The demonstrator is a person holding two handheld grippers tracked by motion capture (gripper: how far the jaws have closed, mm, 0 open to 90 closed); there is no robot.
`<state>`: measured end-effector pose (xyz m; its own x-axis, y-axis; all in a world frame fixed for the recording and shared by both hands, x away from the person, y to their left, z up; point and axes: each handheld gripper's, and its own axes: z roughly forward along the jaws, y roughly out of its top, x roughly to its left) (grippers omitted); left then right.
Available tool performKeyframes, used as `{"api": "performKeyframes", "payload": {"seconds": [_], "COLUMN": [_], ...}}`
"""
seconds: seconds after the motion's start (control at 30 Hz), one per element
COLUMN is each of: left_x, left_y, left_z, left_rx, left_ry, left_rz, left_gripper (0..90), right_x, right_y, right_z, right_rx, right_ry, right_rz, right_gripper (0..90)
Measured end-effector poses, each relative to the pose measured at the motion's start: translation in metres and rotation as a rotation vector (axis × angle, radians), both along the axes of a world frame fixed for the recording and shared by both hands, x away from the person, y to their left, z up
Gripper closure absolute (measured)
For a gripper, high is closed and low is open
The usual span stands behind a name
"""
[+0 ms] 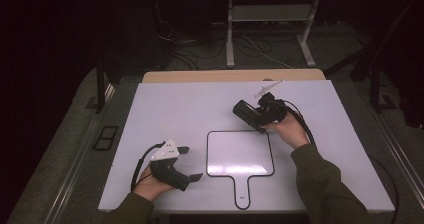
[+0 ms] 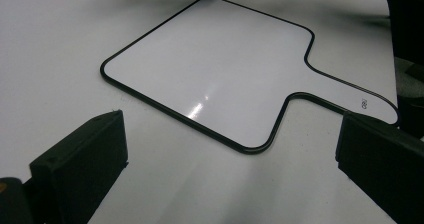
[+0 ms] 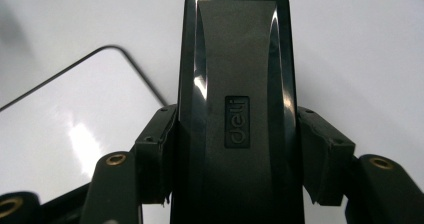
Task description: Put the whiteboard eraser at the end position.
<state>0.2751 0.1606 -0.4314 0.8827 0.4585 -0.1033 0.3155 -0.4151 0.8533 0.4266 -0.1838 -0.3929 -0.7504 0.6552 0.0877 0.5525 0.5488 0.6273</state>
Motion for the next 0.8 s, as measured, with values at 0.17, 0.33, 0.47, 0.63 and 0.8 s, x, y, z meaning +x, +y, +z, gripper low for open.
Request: {"api": "performKeyframes", "payload": {"seconds": [0.17,0.33,0.47,0.63,0.8], "left_x": [-0.001,-0.001,-0.001,-0.001,-0.001], "left_y": [-0.001,-0.001,-0.001,0.000,0.000], "left_z": [0.000,0.000,0.000,0.000,0.001], "left_rx": [-0.007,-0.005,-0.006,-0.011,-0.008], "left_ry": [0.007,0.005,0.006,0.005,0.004], "left_rz": [0.005,0.004,0.002,0.002,-0.002], "left_gripper": [0.0,0.0,0.0,0.0,0.0], "right_x": [0.018,0.033,0.046,0.061,0.070], "right_y": [0.003,0.012,0.022,0.032,0.040], "right_z": [-0.002,-0.007,-0.014,-0.022,-0.028], "right_rx": [0.012,0.010,-0.013,-0.041,-0.079], "right_ry": [0.007,0.025,0.035,0.045,0.051], "right_rz": [-0.015,-0.020,-0.024,-0.031,-0.036], "right_gripper": [38.6,38.6,38.6,38.6,38.5]}}
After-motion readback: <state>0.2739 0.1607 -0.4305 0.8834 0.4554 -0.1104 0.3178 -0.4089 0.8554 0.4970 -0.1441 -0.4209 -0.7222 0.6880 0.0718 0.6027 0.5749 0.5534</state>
